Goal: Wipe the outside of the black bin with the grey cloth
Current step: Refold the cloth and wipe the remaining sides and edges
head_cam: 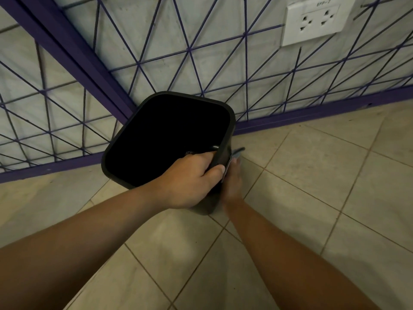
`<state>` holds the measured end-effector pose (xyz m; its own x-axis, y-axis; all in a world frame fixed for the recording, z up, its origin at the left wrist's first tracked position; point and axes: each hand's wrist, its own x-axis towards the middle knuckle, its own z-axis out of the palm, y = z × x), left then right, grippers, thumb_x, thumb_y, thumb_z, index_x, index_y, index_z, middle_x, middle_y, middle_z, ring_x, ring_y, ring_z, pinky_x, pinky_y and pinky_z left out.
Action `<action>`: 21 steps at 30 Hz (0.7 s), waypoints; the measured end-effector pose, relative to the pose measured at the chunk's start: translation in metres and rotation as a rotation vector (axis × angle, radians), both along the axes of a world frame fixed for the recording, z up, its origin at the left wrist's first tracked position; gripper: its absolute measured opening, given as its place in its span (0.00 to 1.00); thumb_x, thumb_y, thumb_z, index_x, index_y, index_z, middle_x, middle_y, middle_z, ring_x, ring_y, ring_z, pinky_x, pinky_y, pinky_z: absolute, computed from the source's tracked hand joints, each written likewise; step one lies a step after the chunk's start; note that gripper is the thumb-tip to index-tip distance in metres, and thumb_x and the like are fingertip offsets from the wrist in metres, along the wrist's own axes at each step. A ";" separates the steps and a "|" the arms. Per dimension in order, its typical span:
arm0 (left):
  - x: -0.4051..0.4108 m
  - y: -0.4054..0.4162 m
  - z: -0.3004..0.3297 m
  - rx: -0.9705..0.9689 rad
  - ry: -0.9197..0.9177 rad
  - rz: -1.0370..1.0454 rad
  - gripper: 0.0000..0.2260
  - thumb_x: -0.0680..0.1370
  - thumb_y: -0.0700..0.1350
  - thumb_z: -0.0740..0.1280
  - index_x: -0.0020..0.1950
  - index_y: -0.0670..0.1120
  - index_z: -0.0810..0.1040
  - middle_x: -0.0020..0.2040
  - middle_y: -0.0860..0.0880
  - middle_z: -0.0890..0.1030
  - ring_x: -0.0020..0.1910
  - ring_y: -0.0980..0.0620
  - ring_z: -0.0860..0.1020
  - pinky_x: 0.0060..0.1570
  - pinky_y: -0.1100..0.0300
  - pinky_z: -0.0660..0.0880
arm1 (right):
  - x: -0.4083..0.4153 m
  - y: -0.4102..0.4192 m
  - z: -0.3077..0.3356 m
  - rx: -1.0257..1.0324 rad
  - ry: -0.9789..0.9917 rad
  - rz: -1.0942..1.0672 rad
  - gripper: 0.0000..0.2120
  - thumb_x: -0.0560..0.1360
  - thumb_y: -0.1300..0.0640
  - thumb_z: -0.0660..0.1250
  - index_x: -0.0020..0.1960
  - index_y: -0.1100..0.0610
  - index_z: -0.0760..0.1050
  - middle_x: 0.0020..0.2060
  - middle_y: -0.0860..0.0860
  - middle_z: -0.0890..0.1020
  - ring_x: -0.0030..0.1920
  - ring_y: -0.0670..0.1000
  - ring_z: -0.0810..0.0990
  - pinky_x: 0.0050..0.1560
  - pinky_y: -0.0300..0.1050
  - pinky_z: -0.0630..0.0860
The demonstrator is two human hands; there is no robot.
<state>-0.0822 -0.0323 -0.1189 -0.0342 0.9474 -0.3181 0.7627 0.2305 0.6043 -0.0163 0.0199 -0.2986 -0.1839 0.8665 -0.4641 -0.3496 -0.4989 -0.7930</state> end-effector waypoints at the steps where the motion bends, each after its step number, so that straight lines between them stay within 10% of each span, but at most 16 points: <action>1: 0.000 0.000 0.000 0.003 -0.004 -0.004 0.12 0.80 0.54 0.59 0.53 0.50 0.78 0.45 0.50 0.82 0.48 0.50 0.81 0.52 0.45 0.78 | 0.001 0.006 0.000 -0.045 0.015 0.016 0.33 0.83 0.37 0.55 0.79 0.58 0.68 0.73 0.59 0.76 0.74 0.58 0.75 0.76 0.55 0.73; 8: 0.001 -0.001 0.003 0.006 -0.020 0.010 0.15 0.77 0.57 0.57 0.51 0.50 0.77 0.44 0.50 0.83 0.47 0.50 0.82 0.52 0.45 0.77 | -0.003 -0.038 0.016 0.094 -0.082 -0.019 0.36 0.83 0.35 0.52 0.79 0.59 0.67 0.75 0.59 0.74 0.77 0.57 0.72 0.78 0.60 0.68; 14: 0.001 -0.001 0.005 -0.015 -0.022 0.017 0.09 0.83 0.51 0.60 0.49 0.49 0.77 0.43 0.49 0.83 0.45 0.51 0.82 0.51 0.44 0.77 | 0.005 -0.004 0.021 0.103 -0.048 -0.030 0.25 0.89 0.49 0.50 0.84 0.53 0.56 0.73 0.45 0.68 0.75 0.46 0.67 0.70 0.35 0.65; 18: 0.001 -0.001 0.005 -0.014 -0.012 0.000 0.12 0.82 0.53 0.60 0.51 0.47 0.78 0.44 0.49 0.84 0.46 0.50 0.82 0.51 0.44 0.78 | 0.003 -0.033 0.014 0.166 -0.071 -0.037 0.31 0.85 0.38 0.52 0.83 0.52 0.61 0.78 0.50 0.70 0.78 0.51 0.69 0.79 0.50 0.66; 21: 0.001 -0.002 0.005 -0.015 -0.004 -0.005 0.13 0.82 0.55 0.59 0.51 0.49 0.78 0.44 0.50 0.83 0.46 0.51 0.82 0.51 0.46 0.78 | 0.007 -0.010 0.007 0.082 -0.089 -0.018 0.25 0.89 0.48 0.48 0.83 0.56 0.60 0.76 0.51 0.71 0.76 0.52 0.71 0.70 0.41 0.72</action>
<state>-0.0811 -0.0339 -0.1144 -0.0280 0.9427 -0.3323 0.7617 0.2355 0.6036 -0.0093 0.0102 -0.2920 -0.1291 0.9051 -0.4050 -0.2841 -0.4251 -0.8594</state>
